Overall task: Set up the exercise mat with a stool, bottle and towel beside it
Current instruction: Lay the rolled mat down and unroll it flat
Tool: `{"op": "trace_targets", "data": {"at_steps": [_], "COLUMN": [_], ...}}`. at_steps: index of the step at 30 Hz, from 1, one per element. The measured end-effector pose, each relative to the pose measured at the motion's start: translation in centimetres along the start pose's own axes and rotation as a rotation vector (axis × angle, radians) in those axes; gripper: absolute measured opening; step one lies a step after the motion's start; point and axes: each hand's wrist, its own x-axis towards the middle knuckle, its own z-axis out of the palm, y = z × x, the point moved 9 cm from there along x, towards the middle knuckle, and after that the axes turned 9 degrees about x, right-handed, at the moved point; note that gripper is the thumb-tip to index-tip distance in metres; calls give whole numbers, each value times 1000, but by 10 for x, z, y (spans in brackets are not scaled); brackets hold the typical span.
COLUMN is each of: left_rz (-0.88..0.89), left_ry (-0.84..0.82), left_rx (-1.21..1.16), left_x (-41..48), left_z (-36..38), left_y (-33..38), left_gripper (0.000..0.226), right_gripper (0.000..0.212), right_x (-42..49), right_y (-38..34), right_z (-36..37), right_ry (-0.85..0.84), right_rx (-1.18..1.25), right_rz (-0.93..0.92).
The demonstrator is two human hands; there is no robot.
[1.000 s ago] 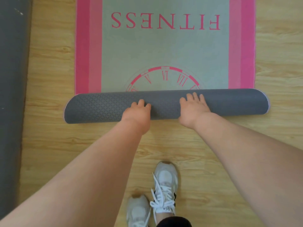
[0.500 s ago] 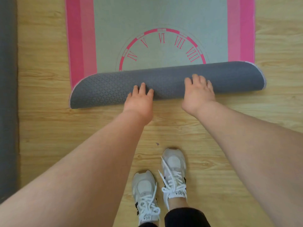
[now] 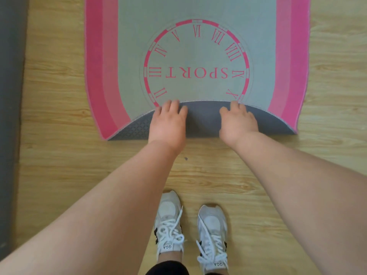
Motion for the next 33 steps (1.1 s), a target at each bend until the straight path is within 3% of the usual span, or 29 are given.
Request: {"op": "trace_targets", "data": {"at_steps": [4,7,9,12,33], "left_rz": [-67,-91,-94,-75,-54], "left_ry": [-196,-262,-293,-334,-487], "left_rx": [52,-10,-45,-62,-99], "left_x": [-1,-13,-25,-46,-148], "left_z": [21,28,27,30,64], "left_y": [7,17,22,30,14], "left_gripper": [82,65,44,33,30], "right_gripper": [52,71,61,44,39], "right_x": [-11,-21,-28,-42,-130], "right_y": [9,19,25,27,-15], "right_z": [0,6,13,23,78], "right_ry": [53,31,-49,-144,-137], "right_rx": [43,-25,-37,-88,-22], "right_rz": [36,32,32,13,25]}}
